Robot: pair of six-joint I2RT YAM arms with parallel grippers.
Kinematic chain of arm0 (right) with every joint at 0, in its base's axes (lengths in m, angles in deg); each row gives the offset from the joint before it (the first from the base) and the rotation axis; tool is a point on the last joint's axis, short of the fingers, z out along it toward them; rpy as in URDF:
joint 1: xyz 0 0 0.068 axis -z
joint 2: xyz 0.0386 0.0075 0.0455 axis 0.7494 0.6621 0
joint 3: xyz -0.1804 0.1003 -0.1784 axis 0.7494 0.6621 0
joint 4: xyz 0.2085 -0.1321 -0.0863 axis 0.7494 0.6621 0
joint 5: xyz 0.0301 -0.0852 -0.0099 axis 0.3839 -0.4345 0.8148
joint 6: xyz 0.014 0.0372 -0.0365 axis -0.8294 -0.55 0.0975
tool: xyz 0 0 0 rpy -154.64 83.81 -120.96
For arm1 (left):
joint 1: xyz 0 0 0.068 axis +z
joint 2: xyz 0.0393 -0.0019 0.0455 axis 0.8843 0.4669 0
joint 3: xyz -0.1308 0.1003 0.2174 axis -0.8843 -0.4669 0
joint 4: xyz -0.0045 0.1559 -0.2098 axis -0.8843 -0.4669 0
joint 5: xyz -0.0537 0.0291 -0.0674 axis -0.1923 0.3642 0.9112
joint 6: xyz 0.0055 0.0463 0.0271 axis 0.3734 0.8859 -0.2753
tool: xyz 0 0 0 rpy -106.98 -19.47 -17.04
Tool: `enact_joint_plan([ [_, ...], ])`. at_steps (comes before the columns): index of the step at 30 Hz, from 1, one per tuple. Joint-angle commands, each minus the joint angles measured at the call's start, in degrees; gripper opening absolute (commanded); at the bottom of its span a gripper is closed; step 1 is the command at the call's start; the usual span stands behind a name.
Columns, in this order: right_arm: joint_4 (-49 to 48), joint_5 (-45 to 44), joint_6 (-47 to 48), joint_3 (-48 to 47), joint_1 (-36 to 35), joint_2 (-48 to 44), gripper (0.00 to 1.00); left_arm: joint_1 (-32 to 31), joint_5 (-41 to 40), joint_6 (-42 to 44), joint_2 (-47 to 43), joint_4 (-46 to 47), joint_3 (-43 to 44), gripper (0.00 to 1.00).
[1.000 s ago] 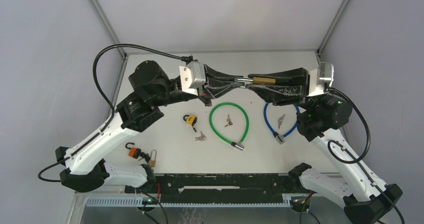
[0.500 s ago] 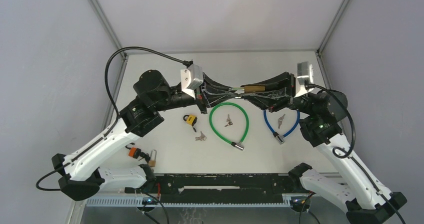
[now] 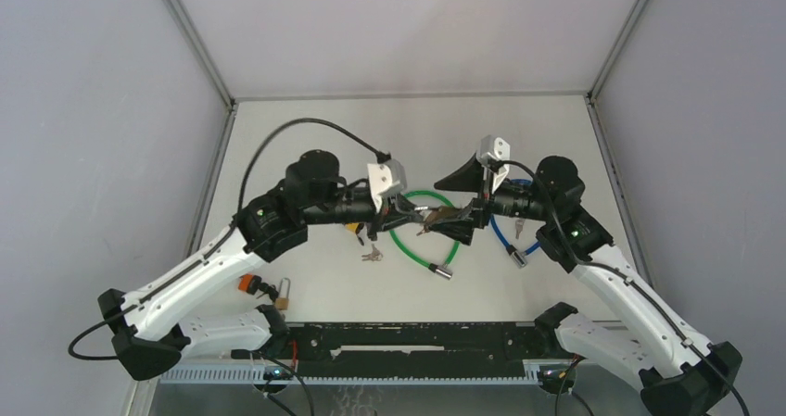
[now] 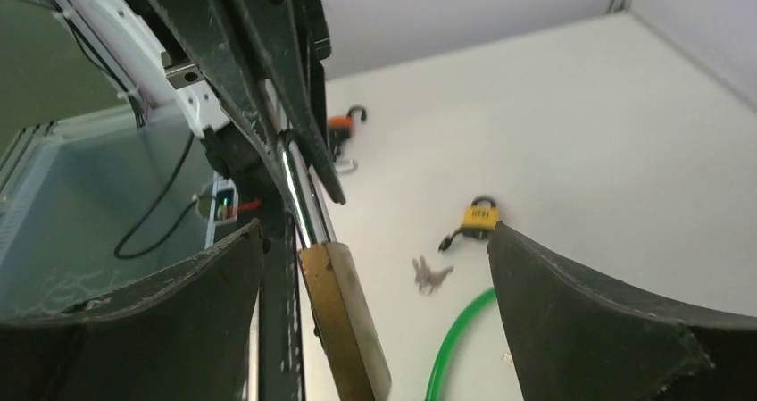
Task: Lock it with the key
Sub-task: Lock the lock.
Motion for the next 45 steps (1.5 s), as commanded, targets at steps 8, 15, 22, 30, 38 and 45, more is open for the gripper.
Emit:
enact_joint_plan([
  [8,18.9,7.8,13.5,4.5,4.7,-7.0,0.94,-0.8,-0.8,20.9,-7.5,-14.2,-3.2,0.0],
  [15,10.9,1.5,8.3,11.7,-1.4,-3.1,0.8,-0.8,0.0,19.3,-8.9,-15.9,-1.8,0.0],
  [22,-2.3,-0.7,7.4,13.7,-6.2,-2.9,0.74,-0.8,0.9,17.4,-8.3,-15.1,-1.4,0.0],
  [30,-0.1,-1.2,7.8,13.7,-6.7,-2.9,0.57,-0.8,1.3,16.9,-8.2,-13.7,-1.5,0.0],
  [38,-1.6,-3.2,7.7,13.7,-9.0,-0.8,0.47,-0.8,1.7,15.7,-8.0,-12.4,-1.7,0.0],
  [45,0.7,-5.4,9.0,13.7,-9.1,-1.6,0.03,-0.6,1.2,15.3,-8.1,-12.4,-1.8,0.0],
])
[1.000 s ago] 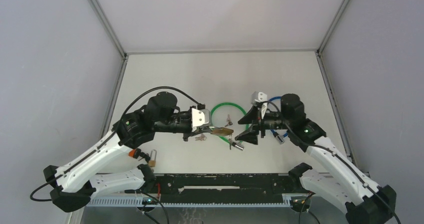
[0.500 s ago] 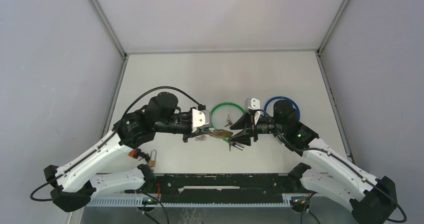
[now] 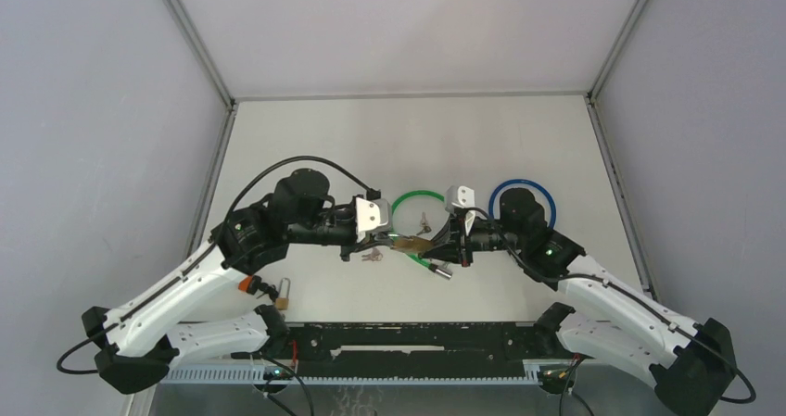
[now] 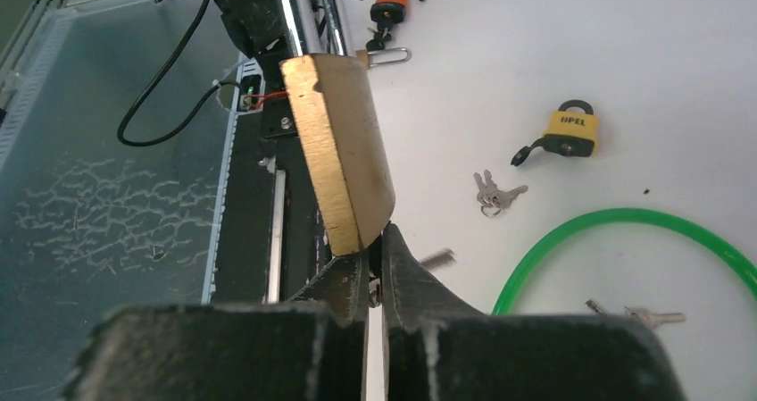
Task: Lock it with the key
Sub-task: Lock the lock.
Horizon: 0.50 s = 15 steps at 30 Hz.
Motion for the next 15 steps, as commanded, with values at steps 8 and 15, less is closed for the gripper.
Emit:
enact_joint_plan([
  [8,4.1,-9.7,0.5,-1.2,0.4,-2.4,0.0,9.2,4.7,0.5,1.0,7.4,5.2,0.0],
  [15,-5.2,-10.9,-6.3,4.6,8.0,-4.3,0.0,18.1,9.5,3.4,2.7,4.9,10.5,0.0],
])
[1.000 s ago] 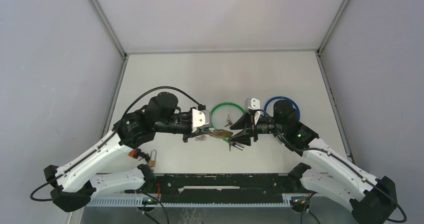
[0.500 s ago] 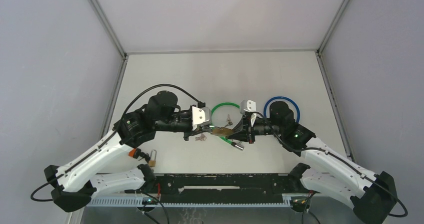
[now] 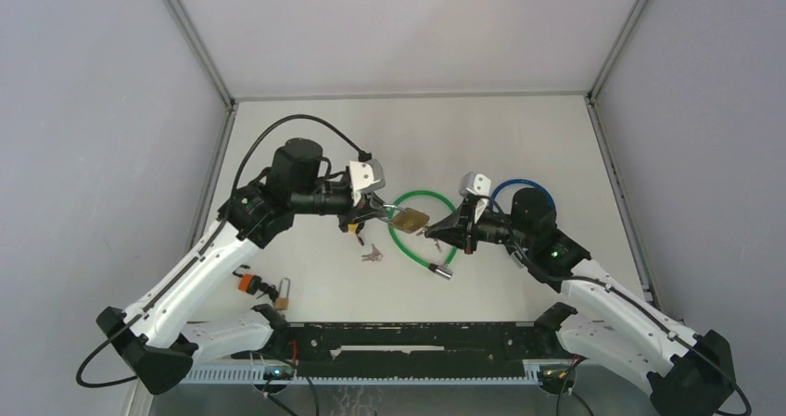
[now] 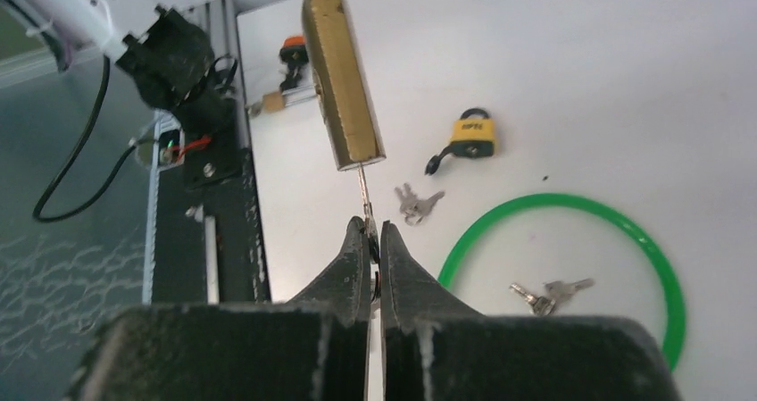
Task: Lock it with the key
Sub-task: Lock the lock, then place the lock at the center of the board, then place the key at the center of the board.
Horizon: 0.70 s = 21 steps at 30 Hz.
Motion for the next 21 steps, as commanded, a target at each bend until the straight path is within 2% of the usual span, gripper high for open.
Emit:
enact_joint_plan([
  [1,-3.1,-3.5,-4.9,2.9,5.3,-2.3,0.0,3.7,2.7,3.3,-3.5,2.1,8.3,0.0],
  [3,-3.9,-2.2,-5.5,3.2,7.5,-2.2,0.0,3.7,3.4,4.0,-4.1,0.0,8.1,0.0],
  [5,-4.3,-1.4,-6.3,3.2,9.4,-1.8,0.0,3.9,0.7,3.3,-3.9,-0.8,7.5,0.0],
  [7,-4.3,-0.5,-6.6,3.2,10.9,-1.4,0.0,6.0,0.8,2.3,-2.9,-1.0,7.0,0.0],
  [11,-5.1,-0.5,-7.2,3.2,11.4,-0.1,0.0,7.6,3.0,2.4,-2.4,-0.5,6.9,0.0],
  [13,-6.6,-0.8,-8.6,3.2,11.6,0.5,0.0,7.7,0.5,0.1,-1.6,0.9,7.0,0.0],
  [18,-13.1,-3.2,-16.5,2.0,13.9,3.4,0.0,11.2,-6.7,-8.8,8.6,3.5,7.9,0.0],
  [21,-13.9,-5.4,-19.4,-0.3,15.6,7.2,0.0,14.0,-11.9,-15.0,15.2,7.9,9.4,0.0],
])
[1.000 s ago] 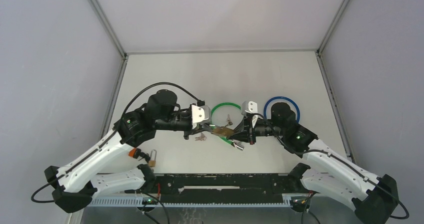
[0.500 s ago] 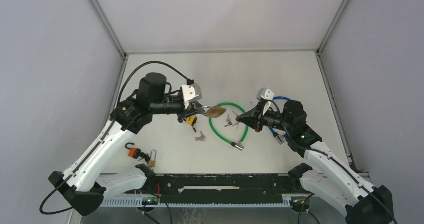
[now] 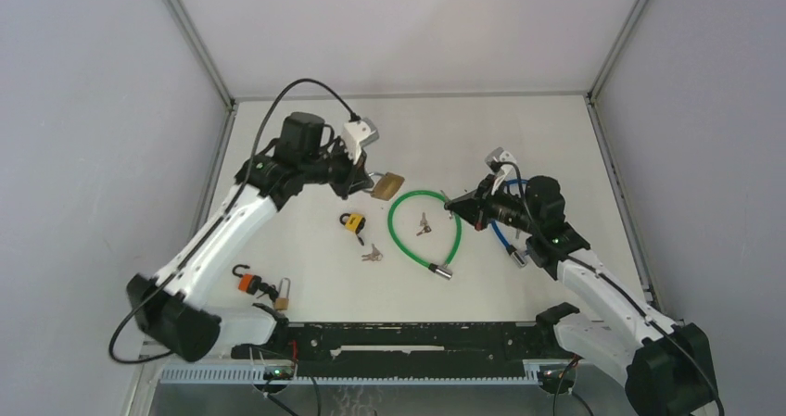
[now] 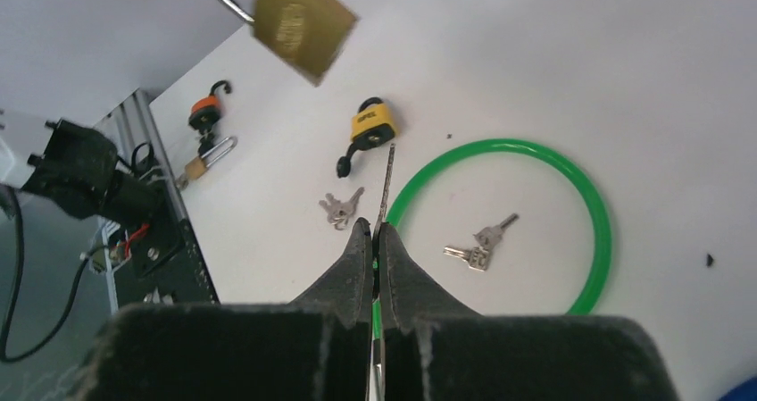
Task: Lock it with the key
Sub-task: Place the key at the center of the board.
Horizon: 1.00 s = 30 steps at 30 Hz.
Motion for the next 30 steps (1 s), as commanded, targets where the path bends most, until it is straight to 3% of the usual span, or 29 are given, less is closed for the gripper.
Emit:
enact_joint_plan([
  [1,-5.7,-3.4,-6.6,-4.4,1.5,4.1,0.0,4.7,-9.9,-11.3,9.4,12.3,5.7,0.0],
  [9,-12.6,-10.1,-15.1,-10.1,-3.8,18.5,0.0,14.8,-12.6,-19.1,26.2,12.3,10.9,0.0],
  [16,-17.2,-11.0,-28.5,-25.4,-9.6,42.0,0.0,21.6,-11.5,-24.0,37.0,14.4,14.6,0.0],
  [23,-17.8,-10.5,-41.0,-40.3,-11.3,63.1,0.0,26.0,-9.7,-34.3,39.0,17.8,8.5,0.0],
  [26,-16.2,-11.1,-44.0,-45.1,-11.3,68.9,0.0,27.1,-10.8,-38.4,39.0,19.4,4.6,0.0],
  [30,-11.2,-12.7,-45.8,-50.6,-11.5,74.1,0.0,27.4,-15.6,-40.1,40.2,15.0,3.3,0.02],
])
